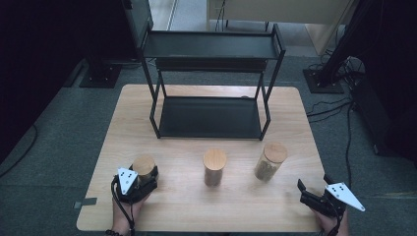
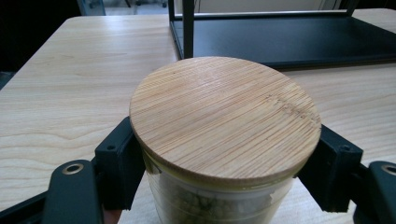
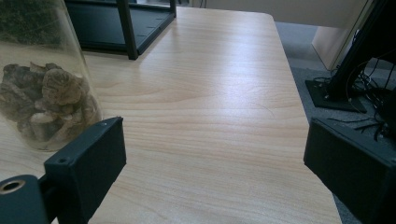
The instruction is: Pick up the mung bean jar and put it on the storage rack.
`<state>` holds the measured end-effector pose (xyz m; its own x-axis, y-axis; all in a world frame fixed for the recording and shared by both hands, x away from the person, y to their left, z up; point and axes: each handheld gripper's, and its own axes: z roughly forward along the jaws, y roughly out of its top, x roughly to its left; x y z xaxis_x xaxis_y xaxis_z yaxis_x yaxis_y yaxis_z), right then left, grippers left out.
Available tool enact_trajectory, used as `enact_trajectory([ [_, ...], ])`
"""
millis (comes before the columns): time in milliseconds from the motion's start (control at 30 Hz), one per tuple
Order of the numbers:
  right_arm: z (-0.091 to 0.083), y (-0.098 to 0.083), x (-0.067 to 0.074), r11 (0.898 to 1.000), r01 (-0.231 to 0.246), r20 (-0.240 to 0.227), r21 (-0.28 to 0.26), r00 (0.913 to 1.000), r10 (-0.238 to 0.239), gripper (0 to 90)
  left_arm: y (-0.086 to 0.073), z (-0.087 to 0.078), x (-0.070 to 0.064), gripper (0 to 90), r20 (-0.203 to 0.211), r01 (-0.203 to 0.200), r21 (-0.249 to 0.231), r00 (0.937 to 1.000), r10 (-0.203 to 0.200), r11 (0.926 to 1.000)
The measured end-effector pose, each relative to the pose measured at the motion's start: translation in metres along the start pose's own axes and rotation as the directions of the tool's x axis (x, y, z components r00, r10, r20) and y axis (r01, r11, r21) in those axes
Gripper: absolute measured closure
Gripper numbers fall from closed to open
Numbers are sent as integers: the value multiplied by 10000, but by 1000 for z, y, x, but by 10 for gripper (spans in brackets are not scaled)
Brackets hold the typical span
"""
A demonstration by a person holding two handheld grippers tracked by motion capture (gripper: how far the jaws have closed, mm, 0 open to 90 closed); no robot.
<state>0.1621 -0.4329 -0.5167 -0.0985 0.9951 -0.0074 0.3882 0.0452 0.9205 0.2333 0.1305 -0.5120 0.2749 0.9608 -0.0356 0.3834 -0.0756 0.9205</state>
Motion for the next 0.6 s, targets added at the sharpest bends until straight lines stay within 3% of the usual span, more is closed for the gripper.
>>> enact_trajectory([
  [600, -1, 0, 0, 10000, 80, -84, -39, 9999, -80, 45, 27, 18, -20, 255, 285, -335, -412, 9990, 347, 9986],
])
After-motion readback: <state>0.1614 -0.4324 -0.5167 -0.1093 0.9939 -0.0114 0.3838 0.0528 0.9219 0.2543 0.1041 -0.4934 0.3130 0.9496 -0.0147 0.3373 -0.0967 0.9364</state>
